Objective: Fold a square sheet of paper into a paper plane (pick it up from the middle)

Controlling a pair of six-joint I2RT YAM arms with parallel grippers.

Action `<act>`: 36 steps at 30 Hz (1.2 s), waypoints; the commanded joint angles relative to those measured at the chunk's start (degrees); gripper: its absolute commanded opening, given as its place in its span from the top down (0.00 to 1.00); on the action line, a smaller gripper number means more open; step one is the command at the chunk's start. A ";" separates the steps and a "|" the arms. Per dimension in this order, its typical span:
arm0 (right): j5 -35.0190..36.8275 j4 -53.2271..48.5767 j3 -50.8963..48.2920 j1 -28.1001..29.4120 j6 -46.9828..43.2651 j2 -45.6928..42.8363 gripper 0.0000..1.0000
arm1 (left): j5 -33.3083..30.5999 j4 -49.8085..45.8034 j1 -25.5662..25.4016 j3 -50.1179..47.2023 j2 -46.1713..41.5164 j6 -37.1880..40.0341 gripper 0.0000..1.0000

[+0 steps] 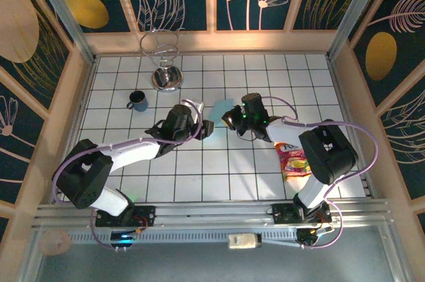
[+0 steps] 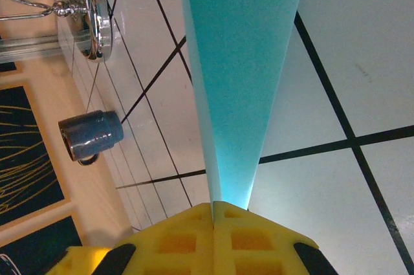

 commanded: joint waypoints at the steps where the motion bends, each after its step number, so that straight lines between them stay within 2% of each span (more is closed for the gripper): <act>1: -1.98 -0.92 -0.40 -0.15 1.04 -1.48 1.00 | -2.95 4.70 -1.28 -0.92 1.89 8.56 0.36; 6: -3.10 -0.66 -0.34 -0.12 1.39 -0.79 1.00 | -5.42 3.88 -3.72 1.25 6.40 15.01 0.39; 10: -3.19 -0.78 -0.38 -0.19 1.48 -0.57 1.00 | -6.15 3.63 -4.55 2.03 8.90 17.97 0.45; 19: -4.16 -0.65 -0.17 -0.17 1.74 -0.08 1.00 | -5.34 7.70 -4.54 -0.32 9.99 19.90 0.58; 30: -4.69 -0.78 -0.26 -0.15 1.93 0.01 1.00 | -4.37 8.41 -4.58 -0.87 11.09 20.13 0.63; 36: -5.08 -0.64 -0.15 -1.86 1.92 0.32 1.00 | -4.74 9.67 -4.60 -1.66 11.19 20.19 0.72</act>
